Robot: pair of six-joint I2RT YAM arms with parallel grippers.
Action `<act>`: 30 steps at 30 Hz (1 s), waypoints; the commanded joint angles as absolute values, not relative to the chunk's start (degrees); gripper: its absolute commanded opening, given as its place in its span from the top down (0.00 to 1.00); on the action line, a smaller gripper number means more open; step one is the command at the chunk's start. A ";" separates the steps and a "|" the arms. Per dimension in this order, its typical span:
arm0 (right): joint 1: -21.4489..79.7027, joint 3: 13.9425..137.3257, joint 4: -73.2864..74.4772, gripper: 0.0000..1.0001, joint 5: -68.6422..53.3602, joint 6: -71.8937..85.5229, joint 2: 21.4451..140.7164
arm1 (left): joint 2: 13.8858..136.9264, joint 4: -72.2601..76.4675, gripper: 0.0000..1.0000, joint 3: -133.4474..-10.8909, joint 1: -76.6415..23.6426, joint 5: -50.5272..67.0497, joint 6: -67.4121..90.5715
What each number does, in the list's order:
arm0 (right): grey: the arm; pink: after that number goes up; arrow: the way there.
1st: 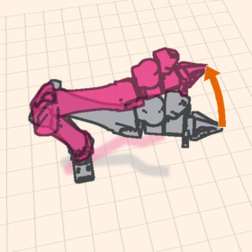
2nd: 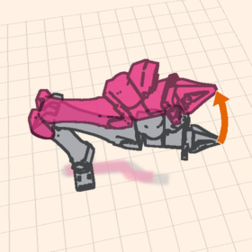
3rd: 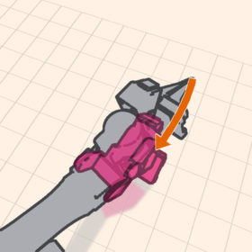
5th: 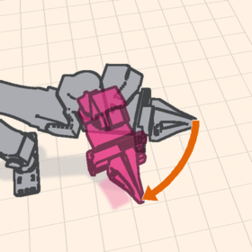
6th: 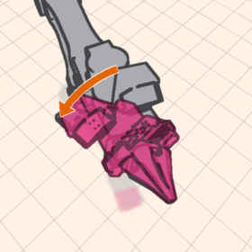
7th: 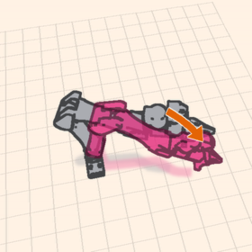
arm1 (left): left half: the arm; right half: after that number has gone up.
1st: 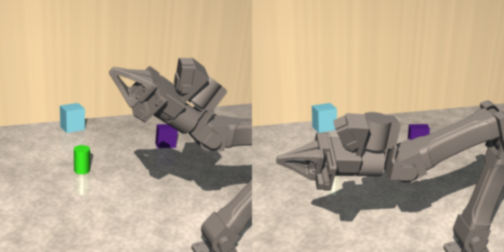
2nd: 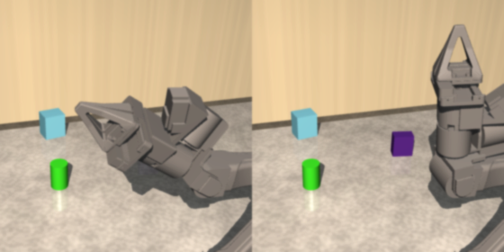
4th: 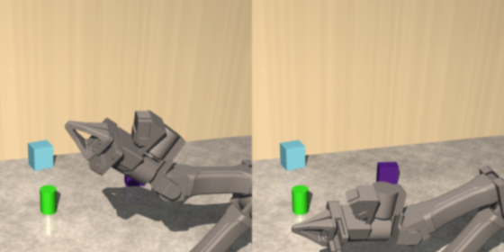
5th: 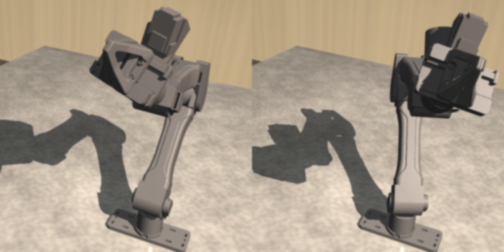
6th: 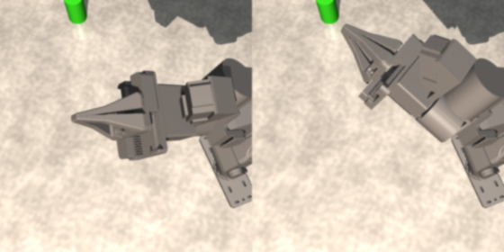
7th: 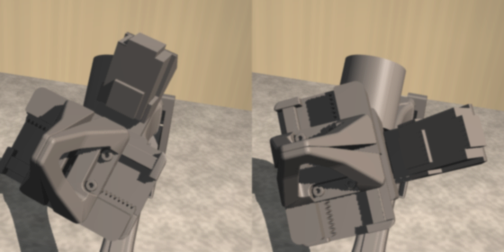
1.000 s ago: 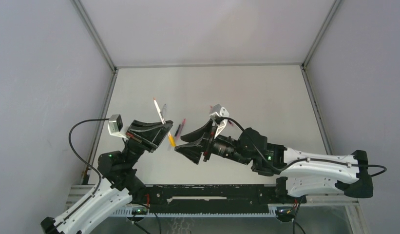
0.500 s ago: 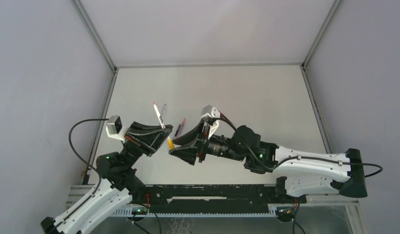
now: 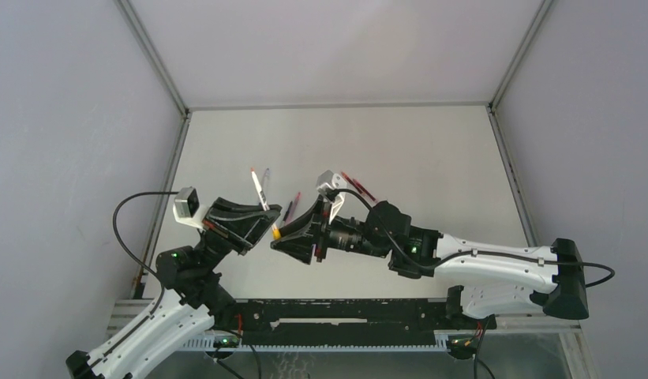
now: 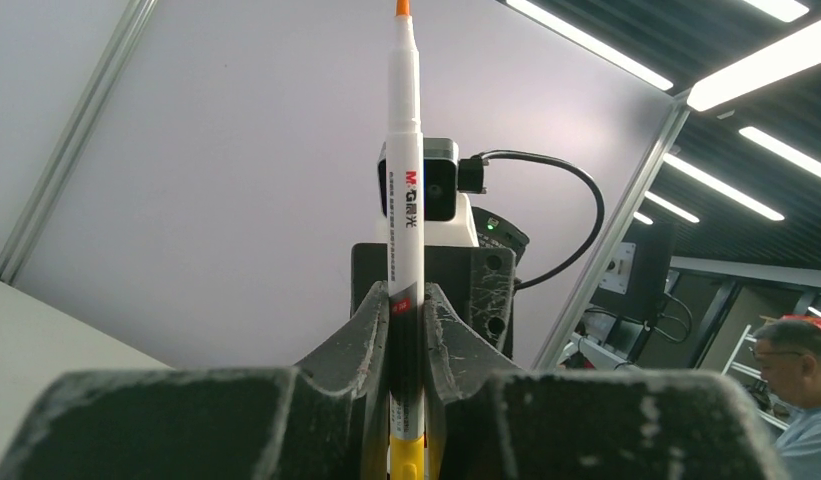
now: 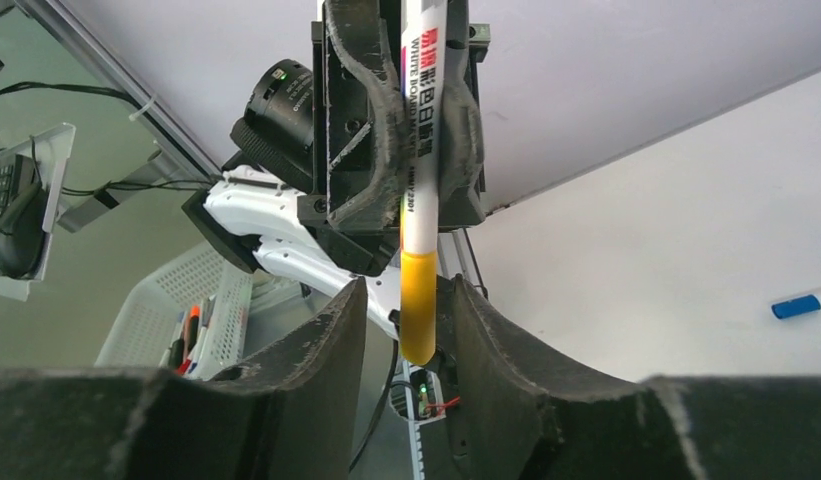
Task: Insert the pens into the pen caps
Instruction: Remove the pen cap from the pen.
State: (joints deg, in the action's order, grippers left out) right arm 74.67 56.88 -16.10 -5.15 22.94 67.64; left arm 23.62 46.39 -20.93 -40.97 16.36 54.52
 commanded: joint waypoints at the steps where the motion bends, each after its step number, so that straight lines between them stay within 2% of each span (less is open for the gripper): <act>1: 73.94 57.57 -18.22 0.57 -5.88 24.10 67.59 | 23.89 48.85 1.00 -23.03 -41.14 17.40 55.46; 5: 73.94 57.57 -18.39 0.65 -5.98 24.27 67.89 | 23.91 48.87 1.00 -22.99 -41.14 17.33 55.63; 7: 73.92 57.55 -18.29 0.73 -6.17 24.34 67.94 | 23.79 48.87 1.00 -22.86 -41.18 17.32 55.63; 11: 73.94 57.57 -17.60 1.00 -6.91 24.02 68.20 | 23.74 48.44 1.00 -22.59 -41.15 16.39 55.80; 30: 76.79 57.41 -9.09 1.00 -7.19 21.49 69.83 | 18.49 33.17 1.00 -26.80 -41.15 8.44 50.74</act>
State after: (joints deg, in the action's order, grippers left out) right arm 74.83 56.88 -13.93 -4.45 22.90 68.71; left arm 19.77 37.15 -21.10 -41.21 13.08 54.26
